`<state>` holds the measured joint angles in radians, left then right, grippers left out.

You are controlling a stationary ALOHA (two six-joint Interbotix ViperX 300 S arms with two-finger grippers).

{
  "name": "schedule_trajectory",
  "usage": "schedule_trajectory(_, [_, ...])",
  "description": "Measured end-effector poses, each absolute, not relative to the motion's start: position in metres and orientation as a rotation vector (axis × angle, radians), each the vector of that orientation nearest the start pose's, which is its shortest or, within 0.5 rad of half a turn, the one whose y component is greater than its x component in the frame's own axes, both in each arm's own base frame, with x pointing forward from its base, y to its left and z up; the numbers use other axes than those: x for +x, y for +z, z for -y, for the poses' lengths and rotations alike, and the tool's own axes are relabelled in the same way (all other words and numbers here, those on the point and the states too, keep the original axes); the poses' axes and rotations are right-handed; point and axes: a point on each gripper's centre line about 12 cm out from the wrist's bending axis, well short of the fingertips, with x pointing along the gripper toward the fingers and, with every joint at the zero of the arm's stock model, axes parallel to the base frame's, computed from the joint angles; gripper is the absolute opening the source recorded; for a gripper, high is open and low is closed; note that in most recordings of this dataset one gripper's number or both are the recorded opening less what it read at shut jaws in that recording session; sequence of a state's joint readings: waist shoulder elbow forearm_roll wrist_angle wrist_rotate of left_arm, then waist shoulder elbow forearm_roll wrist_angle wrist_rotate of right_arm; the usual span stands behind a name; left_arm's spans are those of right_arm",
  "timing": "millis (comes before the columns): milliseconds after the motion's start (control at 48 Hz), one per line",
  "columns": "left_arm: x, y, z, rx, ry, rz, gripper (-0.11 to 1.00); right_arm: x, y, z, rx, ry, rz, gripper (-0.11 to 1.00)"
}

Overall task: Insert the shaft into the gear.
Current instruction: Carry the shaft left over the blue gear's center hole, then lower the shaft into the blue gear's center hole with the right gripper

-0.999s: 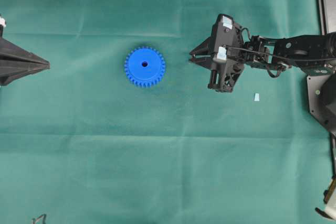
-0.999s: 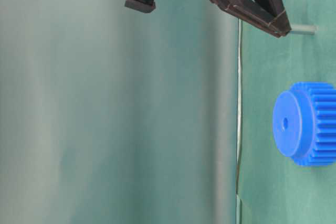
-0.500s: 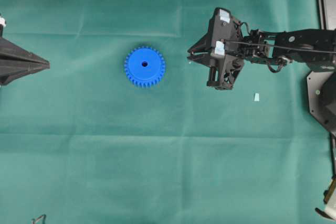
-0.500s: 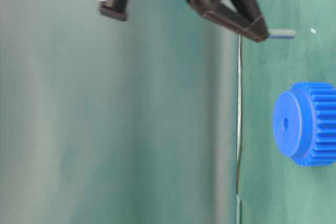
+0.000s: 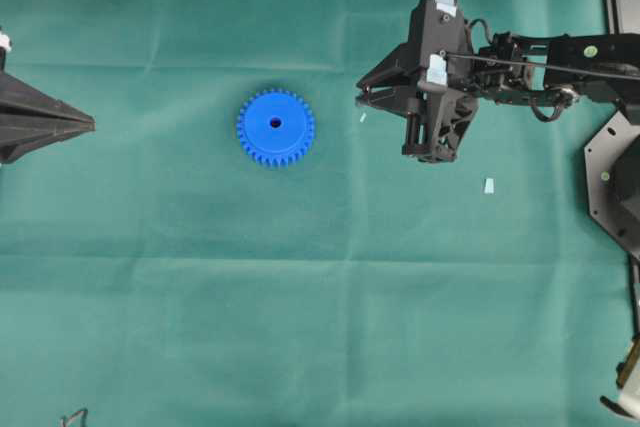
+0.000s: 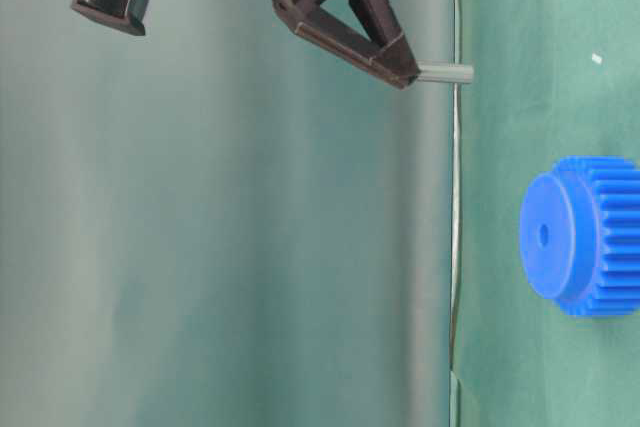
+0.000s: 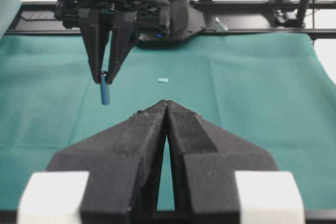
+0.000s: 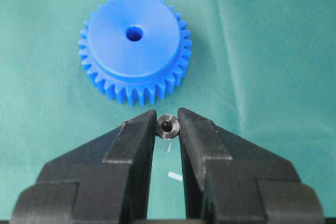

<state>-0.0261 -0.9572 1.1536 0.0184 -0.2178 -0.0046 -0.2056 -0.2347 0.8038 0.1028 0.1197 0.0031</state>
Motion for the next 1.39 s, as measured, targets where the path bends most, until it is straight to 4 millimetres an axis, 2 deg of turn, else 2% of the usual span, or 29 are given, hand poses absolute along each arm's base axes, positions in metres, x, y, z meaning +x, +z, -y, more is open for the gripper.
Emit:
schedule_trajectory(167, [0.201,0.292,0.006,0.013,-0.030,0.020,0.00,0.343,0.198,0.063,0.166,-0.202,-0.655,0.17])
schedule_trajectory(458, [0.201,0.292,0.006,0.012,-0.030,0.020,0.00,0.400,0.203,0.058,0.132,-0.160,-0.634,0.17])
schedule_trajectory(645, [0.201,0.292,0.005,0.013,-0.028,0.017,0.00,0.424,0.203,0.060,0.122,-0.152,-0.647,0.17])
schedule_trajectory(874, [0.201,0.292,0.006,0.012,-0.030,0.015,0.00,0.428,0.198,0.060,0.117,-0.150,-0.663,0.17])
schedule_trajectory(1228, [0.201,0.292,0.005,0.013,-0.028,0.014,0.00,0.434,0.152,0.061,0.133,-0.157,-0.754,0.17])
schedule_trajectory(1395, [0.201,0.292,0.005,0.012,-0.028,0.014,0.00,0.436,0.144,0.062,0.134,-0.160,-0.760,0.17])
